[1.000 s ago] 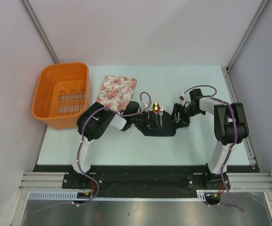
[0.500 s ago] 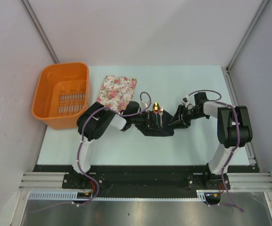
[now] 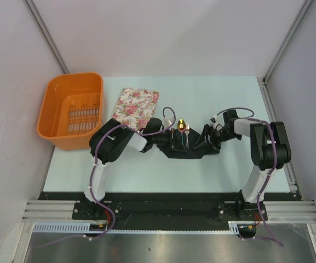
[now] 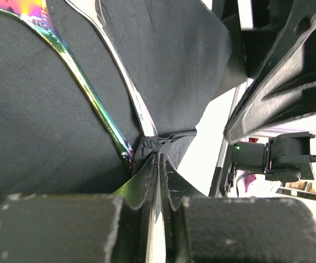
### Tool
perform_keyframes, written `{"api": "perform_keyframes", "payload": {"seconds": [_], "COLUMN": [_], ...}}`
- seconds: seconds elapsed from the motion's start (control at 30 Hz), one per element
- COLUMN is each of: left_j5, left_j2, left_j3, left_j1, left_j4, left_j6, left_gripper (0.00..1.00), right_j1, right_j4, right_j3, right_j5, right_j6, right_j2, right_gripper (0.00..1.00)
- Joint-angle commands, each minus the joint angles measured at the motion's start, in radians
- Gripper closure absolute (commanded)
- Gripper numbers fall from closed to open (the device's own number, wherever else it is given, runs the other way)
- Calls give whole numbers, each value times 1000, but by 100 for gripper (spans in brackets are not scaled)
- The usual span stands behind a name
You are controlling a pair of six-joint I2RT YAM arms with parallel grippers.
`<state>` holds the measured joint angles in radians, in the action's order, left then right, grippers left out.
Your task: Place the utensils on the paper napkin and roll it up
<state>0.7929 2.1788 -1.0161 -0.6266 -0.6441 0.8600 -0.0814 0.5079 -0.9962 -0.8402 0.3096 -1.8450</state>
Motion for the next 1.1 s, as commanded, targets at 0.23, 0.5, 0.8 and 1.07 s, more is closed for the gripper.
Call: {"api": "perform_keyframes", "payload": {"seconds": [0.23, 0.5, 0.8, 1.07], "left_j5": [-17, -18, -14, -15], "left_j2": [-1, -1, 6, 3], "left_j3": [-1, -3, -6, -3], "left_j1": [10, 8, 10, 13], "left_j4": [26, 27, 27, 27], "left_j6": [-45, -47, -47, -47], "left_gripper": [91, 91, 91, 91], "right_j1": [-3, 28, 51, 23], "right_j4": [173, 65, -120, -92], "right_j3": [-36, -9, 4, -12], "right_j5": [78, 35, -25, -51], "right_j6": [-113, -28, 69, 57], "right_j2": [-33, 18, 104, 86], "right_gripper": [30, 25, 27, 38]}}
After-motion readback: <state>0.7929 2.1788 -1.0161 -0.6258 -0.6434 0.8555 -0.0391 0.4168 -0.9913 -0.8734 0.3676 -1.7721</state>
